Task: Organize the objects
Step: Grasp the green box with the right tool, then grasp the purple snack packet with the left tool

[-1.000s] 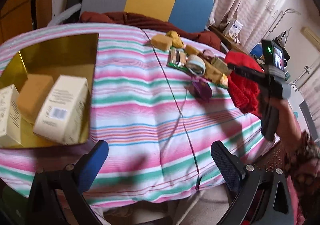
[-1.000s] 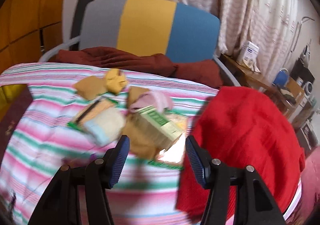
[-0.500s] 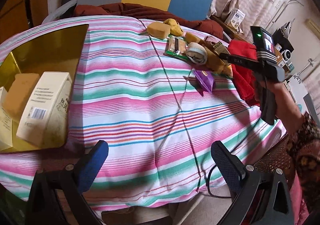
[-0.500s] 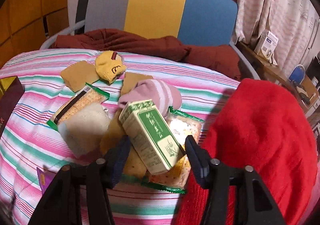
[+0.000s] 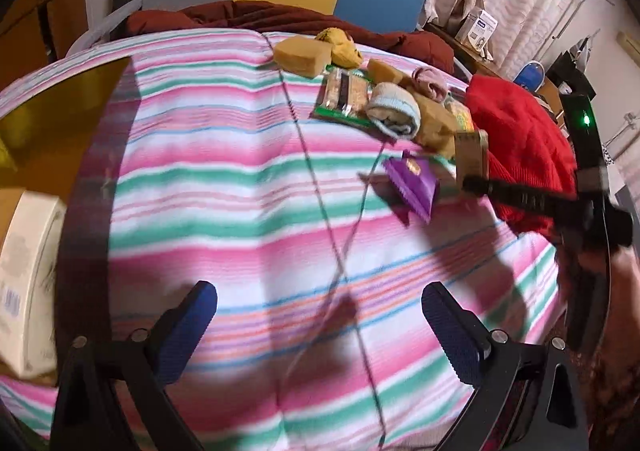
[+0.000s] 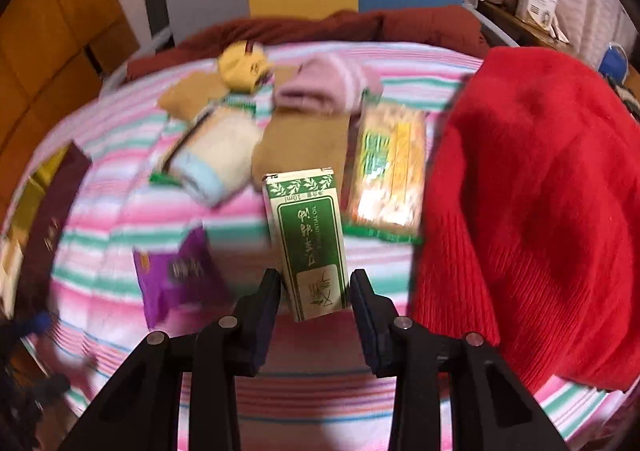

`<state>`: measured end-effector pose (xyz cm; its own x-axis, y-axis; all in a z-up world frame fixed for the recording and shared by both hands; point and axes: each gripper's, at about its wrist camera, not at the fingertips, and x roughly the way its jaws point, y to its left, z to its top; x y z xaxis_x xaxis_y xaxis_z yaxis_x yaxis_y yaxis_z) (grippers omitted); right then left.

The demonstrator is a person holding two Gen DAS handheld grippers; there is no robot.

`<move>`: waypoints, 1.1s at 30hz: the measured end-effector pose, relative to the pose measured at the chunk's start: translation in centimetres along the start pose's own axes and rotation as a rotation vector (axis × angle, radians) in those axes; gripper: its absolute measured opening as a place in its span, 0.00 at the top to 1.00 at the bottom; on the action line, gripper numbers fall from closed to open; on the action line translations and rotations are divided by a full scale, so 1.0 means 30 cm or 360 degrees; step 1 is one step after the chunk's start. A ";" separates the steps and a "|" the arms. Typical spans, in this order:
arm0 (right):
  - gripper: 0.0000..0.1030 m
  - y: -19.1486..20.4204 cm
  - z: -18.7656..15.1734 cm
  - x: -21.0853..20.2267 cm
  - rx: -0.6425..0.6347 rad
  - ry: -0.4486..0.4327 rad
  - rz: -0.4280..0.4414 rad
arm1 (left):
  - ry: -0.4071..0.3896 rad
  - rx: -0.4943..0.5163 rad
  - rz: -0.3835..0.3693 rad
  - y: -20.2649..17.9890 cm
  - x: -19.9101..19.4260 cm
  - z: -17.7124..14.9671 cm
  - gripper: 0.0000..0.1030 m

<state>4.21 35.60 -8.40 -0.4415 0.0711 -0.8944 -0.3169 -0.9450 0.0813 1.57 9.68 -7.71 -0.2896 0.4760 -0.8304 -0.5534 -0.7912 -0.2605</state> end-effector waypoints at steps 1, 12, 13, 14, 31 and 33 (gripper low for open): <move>0.65 0.000 -0.002 0.004 0.0005 0.0011 0.0012 | -0.0003 0.0012 0.0011 -0.012 0.013 0.015 0.00; 0.67 -0.042 0.003 0.023 0.0163 0.0016 0.0153 | -0.0093 0.0443 0.0178 -0.202 0.117 0.116 0.00; 0.67 -0.039 0.002 0.019 0.0156 0.0010 0.0133 | -0.0105 0.0479 0.0196 -0.215 0.126 0.123 0.00; 0.67 -0.037 0.000 0.018 0.0148 0.0009 0.0106 | -0.0128 0.0535 0.0205 -0.233 0.138 0.131 0.00; 0.68 -0.098 0.004 0.044 0.0268 0.0074 0.0123 | -0.0223 0.0687 0.0019 -0.233 0.267 0.165 0.52; 0.68 -0.098 0.004 0.046 0.0268 0.0078 0.0124 | -0.0238 0.0673 0.0004 -0.233 0.270 0.163 0.58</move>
<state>4.43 38.52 -9.83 -0.4300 -0.0197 -0.9026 -0.4213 -0.8798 0.2199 -0.73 20.95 -10.20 -0.3838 0.5493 -0.7422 -0.8142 -0.5805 -0.0086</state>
